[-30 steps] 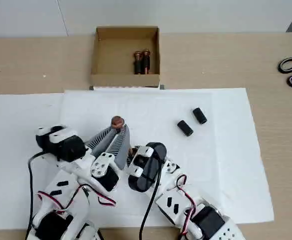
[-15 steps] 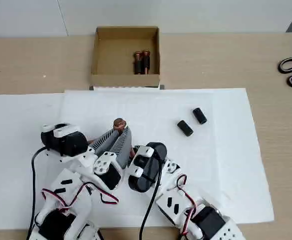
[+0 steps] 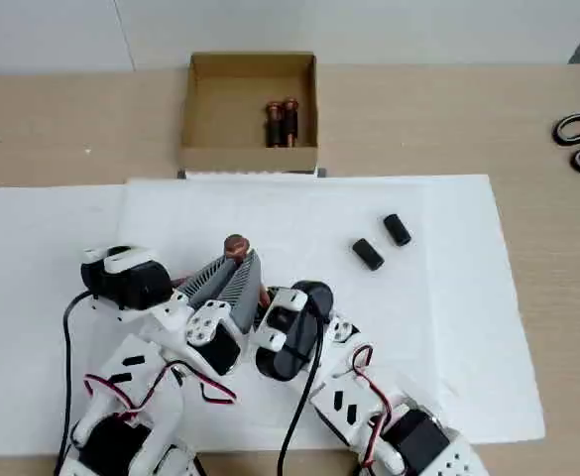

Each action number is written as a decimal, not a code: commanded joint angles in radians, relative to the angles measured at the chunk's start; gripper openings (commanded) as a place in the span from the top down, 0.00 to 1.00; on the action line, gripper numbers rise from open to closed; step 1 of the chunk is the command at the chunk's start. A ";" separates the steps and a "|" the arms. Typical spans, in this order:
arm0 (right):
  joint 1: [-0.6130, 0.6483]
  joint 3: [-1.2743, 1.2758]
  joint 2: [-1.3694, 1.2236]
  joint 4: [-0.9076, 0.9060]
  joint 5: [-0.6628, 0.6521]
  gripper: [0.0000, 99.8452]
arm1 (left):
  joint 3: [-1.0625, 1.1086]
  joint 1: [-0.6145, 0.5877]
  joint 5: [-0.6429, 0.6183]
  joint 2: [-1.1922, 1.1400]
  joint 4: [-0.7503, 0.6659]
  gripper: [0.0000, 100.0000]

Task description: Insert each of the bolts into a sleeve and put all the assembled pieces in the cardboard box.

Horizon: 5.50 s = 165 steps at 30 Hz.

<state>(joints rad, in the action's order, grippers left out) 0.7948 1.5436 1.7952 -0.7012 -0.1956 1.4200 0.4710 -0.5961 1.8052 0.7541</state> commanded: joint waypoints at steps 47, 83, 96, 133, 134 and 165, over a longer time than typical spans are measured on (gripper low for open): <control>0.005 -0.032 0.008 -0.084 -0.071 1.00 | -0.179 0.064 0.376 0.000 0.281 0.99; 0.024 0.015 0.007 -0.082 -0.057 1.00 | -0.174 -0.034 0.373 -0.002 0.123 0.99; 0.024 0.020 -0.001 -0.084 0.058 1.00 | -0.174 -0.075 0.180 -0.005 0.126 0.99; 0.028 -0.028 0.001 -0.081 0.054 1.00 | -0.131 0.014 0.060 -0.003 0.245 0.99; 0.028 -0.026 0.001 -0.077 0.054 1.00 | -0.131 0.014 0.058 -0.003 0.244 0.99; 0.028 -0.060 0.001 -0.084 0.049 1.00 | -0.111 0.060 0.173 -0.002 0.245 0.99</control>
<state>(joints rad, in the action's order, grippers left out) 0.8163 1.5543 1.7952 -0.7856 -0.1481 1.3188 0.5263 -0.4657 1.8006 0.9950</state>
